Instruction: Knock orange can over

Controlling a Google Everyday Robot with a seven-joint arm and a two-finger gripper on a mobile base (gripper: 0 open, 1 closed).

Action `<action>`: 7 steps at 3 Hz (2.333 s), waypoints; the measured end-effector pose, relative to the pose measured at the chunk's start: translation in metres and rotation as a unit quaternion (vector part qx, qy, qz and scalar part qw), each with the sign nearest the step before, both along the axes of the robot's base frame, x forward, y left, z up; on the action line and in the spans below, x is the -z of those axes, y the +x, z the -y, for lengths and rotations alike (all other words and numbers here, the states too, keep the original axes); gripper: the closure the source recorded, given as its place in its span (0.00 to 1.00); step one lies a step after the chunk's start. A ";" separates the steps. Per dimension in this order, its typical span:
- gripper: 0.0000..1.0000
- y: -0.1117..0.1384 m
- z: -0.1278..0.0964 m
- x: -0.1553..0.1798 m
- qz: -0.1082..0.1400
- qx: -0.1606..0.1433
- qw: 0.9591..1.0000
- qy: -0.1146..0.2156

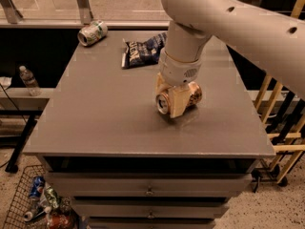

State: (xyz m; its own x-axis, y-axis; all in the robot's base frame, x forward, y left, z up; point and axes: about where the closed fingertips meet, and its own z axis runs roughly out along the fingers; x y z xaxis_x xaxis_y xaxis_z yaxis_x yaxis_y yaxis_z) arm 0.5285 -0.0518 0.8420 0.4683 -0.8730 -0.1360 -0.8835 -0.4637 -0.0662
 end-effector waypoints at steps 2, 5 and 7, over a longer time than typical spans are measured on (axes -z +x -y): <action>0.12 0.002 -0.002 0.000 0.005 0.000 1.000 0.003; 0.00 -0.005 0.025 -0.009 0.018 0.048 0.999 -0.010; 0.00 -0.020 0.060 -0.025 0.032 0.110 0.993 -0.036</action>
Offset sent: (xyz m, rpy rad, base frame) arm 0.0008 0.0011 -0.0001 0.0025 -0.0045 0.0002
